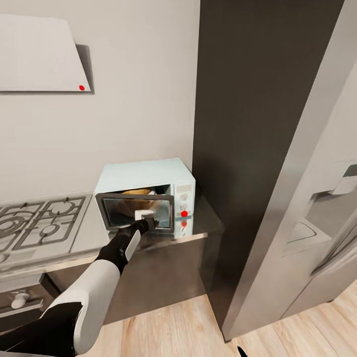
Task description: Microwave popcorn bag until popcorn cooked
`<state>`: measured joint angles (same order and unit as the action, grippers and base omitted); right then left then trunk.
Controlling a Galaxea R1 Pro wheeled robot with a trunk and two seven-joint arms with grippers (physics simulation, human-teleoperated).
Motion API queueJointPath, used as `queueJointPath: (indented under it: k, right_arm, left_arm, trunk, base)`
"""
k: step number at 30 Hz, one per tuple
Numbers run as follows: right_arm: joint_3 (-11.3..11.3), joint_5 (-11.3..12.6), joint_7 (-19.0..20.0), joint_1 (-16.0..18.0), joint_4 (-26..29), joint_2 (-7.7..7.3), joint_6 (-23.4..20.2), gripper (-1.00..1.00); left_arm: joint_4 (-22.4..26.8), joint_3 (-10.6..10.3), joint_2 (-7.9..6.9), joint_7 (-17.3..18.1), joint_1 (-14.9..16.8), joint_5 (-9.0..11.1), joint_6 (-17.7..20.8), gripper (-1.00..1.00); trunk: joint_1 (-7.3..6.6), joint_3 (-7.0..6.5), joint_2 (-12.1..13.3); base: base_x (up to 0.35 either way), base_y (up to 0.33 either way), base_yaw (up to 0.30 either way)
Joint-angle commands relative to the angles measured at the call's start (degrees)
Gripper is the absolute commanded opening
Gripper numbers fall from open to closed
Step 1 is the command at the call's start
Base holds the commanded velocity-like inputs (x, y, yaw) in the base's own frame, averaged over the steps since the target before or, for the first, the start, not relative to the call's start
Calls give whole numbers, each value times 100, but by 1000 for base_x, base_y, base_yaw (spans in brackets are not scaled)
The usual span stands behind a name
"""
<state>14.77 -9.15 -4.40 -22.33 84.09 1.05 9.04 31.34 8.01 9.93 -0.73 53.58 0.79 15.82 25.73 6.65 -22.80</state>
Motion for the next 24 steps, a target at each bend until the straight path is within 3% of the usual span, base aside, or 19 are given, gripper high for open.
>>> queueJointPath:
  k: [1, 24]
  right_arm:
    - [6, -60, -43, 1, 2, 0, 1, 100]
    - [17, -69, -25, 1, -68, -8, 1, 100]
  left_arm:
    - [13, 27, 6, -6, 4, 6, 35, 100]
    - [13, 34, 6, -1, -5, 8, -44, 100]
  trunk:
    - [5, 11, -12]
    - [5, 11, -12]
  base:
    - [110, 0, 0]
    - [71, 0, 0]
